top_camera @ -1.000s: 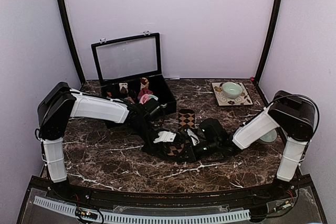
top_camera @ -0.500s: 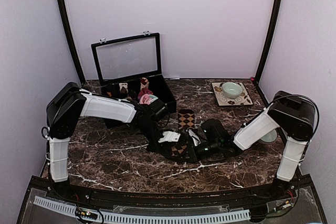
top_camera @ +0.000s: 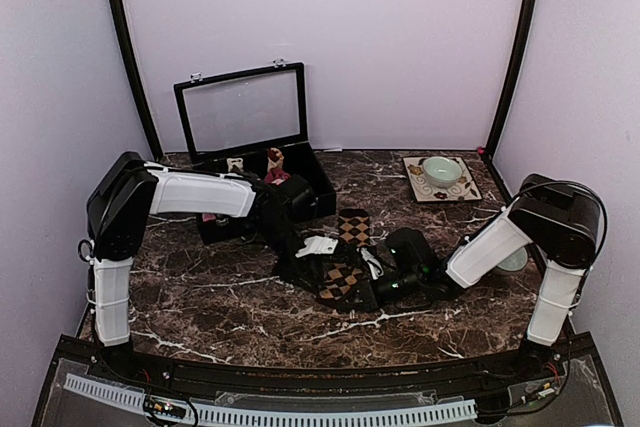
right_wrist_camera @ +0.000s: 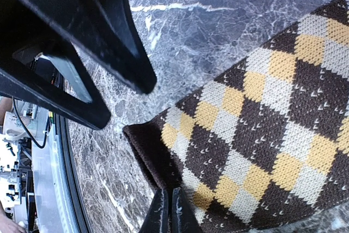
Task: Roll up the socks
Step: Roll the sock at the center of the board.
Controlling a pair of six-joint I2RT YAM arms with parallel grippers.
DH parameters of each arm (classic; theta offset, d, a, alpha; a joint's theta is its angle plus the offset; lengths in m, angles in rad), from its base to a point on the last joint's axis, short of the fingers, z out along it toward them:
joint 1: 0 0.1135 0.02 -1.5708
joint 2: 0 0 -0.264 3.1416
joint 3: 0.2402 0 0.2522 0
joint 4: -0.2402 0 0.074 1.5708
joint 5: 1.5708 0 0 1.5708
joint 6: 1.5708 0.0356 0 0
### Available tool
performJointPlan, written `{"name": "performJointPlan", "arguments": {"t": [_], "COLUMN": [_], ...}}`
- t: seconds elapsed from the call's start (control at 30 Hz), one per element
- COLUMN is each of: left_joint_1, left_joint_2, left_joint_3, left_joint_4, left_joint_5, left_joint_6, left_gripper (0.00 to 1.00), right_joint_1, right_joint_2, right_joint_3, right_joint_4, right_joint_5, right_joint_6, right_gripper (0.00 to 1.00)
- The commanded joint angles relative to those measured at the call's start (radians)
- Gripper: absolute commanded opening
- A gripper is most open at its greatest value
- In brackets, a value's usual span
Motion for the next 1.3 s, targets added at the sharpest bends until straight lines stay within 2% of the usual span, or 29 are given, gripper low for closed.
{"name": "performJointPlan", "arguments": {"t": [0.0,0.33,0.5,0.6,0.67,0.73,0.87,0.97,1.17,1.27], "left_joint_1": [-0.002,-0.023,-0.041,-0.042,-0.042,-0.042,-0.042,-0.042,-0.042,-0.042], "left_joint_2": [-0.01,-0.006,-0.005,-0.003,-0.003,-0.004,-0.005,-0.005,0.001,0.015], "left_joint_3": [0.001,-0.071,-0.088,-0.092,-0.096,-0.1,-0.101,-0.099,-0.104,-0.102], "left_joint_4": [-0.123,0.102,0.146,0.153,0.142,0.13,0.079,0.064,0.115,0.137], "left_joint_5": [0.076,-0.016,-0.038,-0.041,-0.036,-0.032,0.006,0.02,-0.01,-0.033], "left_joint_6": [0.056,-0.044,-0.061,-0.071,-0.066,-0.06,-0.03,-0.02,-0.046,-0.069], "left_gripper": [0.39,0.47,0.43,0.34,0.31,0.33,0.44,0.47,0.46,0.39], "right_joint_1": [-0.006,-0.006,-0.007,-0.008,-0.009,-0.009,-0.01,-0.012,-0.014,-0.015], "right_joint_2": [0.046,0.055,0.056,0.056,0.057,0.058,0.057,0.057,0.057,0.057], "right_joint_3": [-0.029,-0.035,-0.036,-0.04,-0.043,-0.045,-0.049,-0.052,-0.051,-0.049], "right_joint_4": [-0.091,-0.069,-0.068,-0.062,-0.056,-0.053,-0.046,-0.043,-0.044,-0.044], "right_joint_5": [0.017,0.008,0.008,0.008,0.004,0.003,0.001,0.0,-0.004,-0.007], "right_joint_6": [0.009,0.023,0.023,0.026,0.029,0.029,0.032,0.034,0.035,0.035], "right_gripper": [0.01,0.0,0.0,0.0,0.0,0.0,0.0,0.0,0.0,0.0]}}
